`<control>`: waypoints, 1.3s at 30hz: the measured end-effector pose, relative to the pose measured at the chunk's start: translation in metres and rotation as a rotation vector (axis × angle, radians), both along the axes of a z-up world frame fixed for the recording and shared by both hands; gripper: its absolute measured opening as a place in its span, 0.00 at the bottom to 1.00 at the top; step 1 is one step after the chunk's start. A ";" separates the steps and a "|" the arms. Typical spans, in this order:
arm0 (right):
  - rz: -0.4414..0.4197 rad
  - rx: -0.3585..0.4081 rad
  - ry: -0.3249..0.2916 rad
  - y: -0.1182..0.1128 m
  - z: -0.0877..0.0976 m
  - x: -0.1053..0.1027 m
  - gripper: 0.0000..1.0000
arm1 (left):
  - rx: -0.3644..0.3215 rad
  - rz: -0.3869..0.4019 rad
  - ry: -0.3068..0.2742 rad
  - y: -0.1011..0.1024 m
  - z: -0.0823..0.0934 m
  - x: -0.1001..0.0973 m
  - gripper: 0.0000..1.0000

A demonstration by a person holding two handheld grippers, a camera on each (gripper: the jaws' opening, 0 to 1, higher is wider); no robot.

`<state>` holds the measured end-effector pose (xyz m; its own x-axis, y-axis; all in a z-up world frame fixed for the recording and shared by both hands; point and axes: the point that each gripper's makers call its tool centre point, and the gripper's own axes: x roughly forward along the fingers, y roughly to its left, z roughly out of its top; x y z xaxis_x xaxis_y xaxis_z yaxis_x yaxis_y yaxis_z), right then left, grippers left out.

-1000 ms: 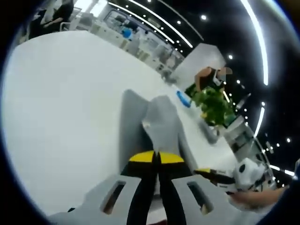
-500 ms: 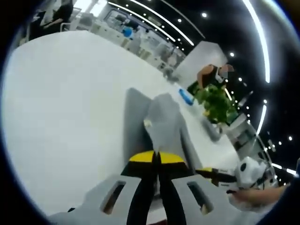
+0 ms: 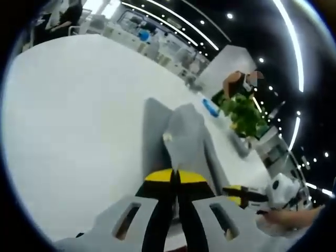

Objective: Open the folded towel by lifting each exposed corner and separating the folded layers until the towel lies flat within the target outline without major curled edges

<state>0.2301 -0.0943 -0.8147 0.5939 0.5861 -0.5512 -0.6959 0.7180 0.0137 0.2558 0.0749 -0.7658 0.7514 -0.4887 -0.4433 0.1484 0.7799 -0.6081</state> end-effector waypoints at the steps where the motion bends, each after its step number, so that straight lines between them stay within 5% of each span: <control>1: 0.002 -0.004 -0.003 0.000 0.000 0.001 0.17 | 0.005 0.001 0.003 0.002 -0.001 0.002 0.01; 12: -0.074 0.038 -0.022 -0.015 0.012 0.019 0.18 | 0.056 0.000 -0.015 0.017 0.006 0.010 0.01; 19: -0.125 0.063 -0.039 -0.017 0.016 0.034 0.31 | 0.122 0.009 -0.050 0.026 0.011 0.012 0.01; 23: -0.107 0.013 -0.060 -0.016 0.009 0.035 0.34 | 0.136 0.029 -0.062 0.033 0.011 0.012 0.01; 27: -0.139 0.077 0.034 -0.019 -0.005 0.032 0.38 | 0.157 0.074 -0.065 0.052 0.008 0.013 0.01; 32: -0.159 0.069 0.074 -0.032 -0.016 0.029 0.38 | 0.207 0.139 -0.029 0.091 -0.005 0.010 0.01; 39: -0.152 -0.013 0.064 -0.043 -0.019 0.034 0.18 | 0.197 0.219 0.007 0.129 -0.016 0.000 0.01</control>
